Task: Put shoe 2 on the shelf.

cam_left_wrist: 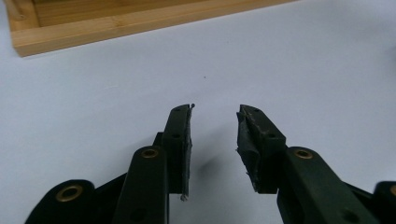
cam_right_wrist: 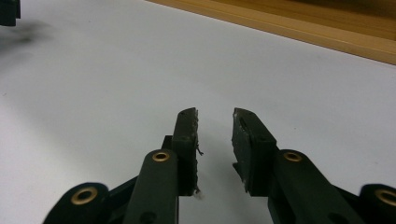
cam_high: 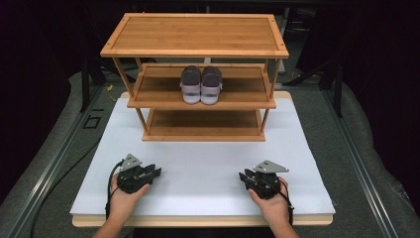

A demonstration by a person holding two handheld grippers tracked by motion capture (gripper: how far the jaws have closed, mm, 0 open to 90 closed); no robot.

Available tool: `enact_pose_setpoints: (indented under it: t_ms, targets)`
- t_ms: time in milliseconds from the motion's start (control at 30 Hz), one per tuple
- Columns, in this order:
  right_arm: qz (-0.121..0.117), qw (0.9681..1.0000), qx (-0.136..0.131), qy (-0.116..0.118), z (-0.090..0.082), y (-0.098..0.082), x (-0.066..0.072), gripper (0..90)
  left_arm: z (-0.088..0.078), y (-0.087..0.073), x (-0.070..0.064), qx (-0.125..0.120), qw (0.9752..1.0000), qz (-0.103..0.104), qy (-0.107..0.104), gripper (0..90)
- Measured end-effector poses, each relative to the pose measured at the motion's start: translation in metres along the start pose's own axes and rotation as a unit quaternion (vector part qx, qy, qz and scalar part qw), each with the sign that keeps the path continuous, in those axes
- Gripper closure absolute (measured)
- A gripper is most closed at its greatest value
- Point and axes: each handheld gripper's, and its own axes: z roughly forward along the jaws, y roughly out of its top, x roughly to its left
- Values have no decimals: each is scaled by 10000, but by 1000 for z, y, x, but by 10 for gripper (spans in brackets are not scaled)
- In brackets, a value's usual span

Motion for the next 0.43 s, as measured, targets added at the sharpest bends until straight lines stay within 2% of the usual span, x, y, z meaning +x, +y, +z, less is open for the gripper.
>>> enact_pose_setpoints:
  t_ms: [233, 267, 433]
  targets:
    - [85, 9998, 122, -123, 3, -2, -6, 639, 4, 0, -6, 86, 9999, 136, 4, 603]
    - [97, 9998, 150, -65, 3, -2, -8, 624, 4, 0, -5, 103, 9998, 161, 9, 596]
    - [166, 9997, 94, -182, 2, -2, -13, 555, 4, -1, -3, 106, 9998, 160, 93, 547]
